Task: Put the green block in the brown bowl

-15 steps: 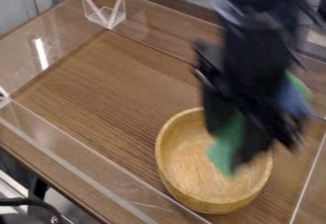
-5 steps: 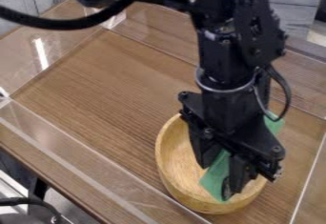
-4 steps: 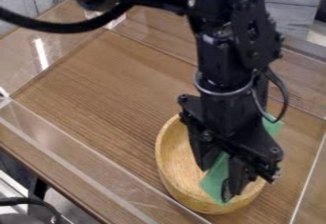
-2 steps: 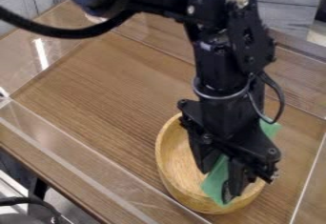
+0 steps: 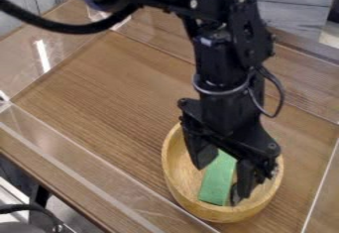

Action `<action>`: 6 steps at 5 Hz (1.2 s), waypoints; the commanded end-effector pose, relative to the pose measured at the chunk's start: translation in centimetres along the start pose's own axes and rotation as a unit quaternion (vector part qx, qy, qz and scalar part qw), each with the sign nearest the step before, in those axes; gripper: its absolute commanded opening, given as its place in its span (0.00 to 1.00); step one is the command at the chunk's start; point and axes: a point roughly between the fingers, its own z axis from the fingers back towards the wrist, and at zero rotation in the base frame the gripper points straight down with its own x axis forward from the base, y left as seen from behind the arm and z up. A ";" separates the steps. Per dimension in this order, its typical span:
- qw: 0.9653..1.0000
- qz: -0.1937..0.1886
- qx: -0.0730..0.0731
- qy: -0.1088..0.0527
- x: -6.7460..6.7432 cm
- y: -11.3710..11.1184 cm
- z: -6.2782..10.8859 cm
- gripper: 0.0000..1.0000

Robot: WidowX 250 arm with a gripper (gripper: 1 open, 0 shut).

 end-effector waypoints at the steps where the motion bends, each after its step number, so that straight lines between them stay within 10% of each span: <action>1: 1.000 0.000 -0.003 -0.027 1.5 0.5 1.1 1.00; 6: 0.999 0.030 -0.004 -0.036 3.0 4.3 1.8 1.00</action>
